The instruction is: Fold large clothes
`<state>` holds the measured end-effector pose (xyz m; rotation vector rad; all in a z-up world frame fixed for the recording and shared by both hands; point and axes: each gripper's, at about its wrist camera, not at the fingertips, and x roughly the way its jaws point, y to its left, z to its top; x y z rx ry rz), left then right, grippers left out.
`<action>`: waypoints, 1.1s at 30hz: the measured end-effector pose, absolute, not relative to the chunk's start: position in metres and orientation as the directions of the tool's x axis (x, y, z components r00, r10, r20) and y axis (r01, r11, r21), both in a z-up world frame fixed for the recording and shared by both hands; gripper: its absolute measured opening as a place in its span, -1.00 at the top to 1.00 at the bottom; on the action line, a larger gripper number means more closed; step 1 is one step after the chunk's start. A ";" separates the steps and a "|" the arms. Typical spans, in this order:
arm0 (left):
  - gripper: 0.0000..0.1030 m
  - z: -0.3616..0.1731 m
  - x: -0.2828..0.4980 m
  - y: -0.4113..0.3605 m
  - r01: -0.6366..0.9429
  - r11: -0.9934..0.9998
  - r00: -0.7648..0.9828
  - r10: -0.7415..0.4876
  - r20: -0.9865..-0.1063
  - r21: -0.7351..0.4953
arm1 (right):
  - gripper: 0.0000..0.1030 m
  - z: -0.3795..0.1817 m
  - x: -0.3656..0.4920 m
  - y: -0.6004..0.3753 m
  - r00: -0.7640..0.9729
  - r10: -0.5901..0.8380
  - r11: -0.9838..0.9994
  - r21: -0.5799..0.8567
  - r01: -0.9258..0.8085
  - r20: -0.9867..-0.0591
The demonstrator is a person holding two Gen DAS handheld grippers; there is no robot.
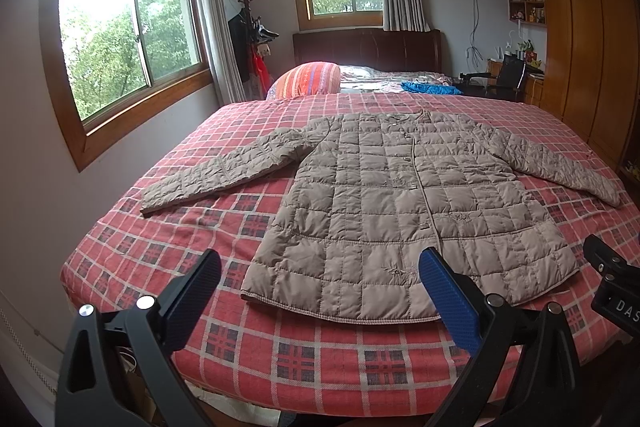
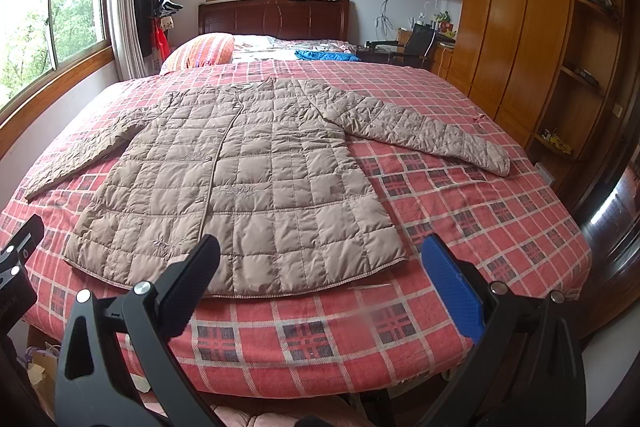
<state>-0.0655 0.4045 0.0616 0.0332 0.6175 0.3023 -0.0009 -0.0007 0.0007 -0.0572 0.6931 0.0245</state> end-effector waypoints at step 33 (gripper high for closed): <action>-0.93 0.061 -0.066 0.405 -0.270 0.955 0.775 0.290 -0.562 0.120 | -0.94 -0.001 -0.001 0.002 0.768 0.006 0.998 -0.042 -0.043 -0.641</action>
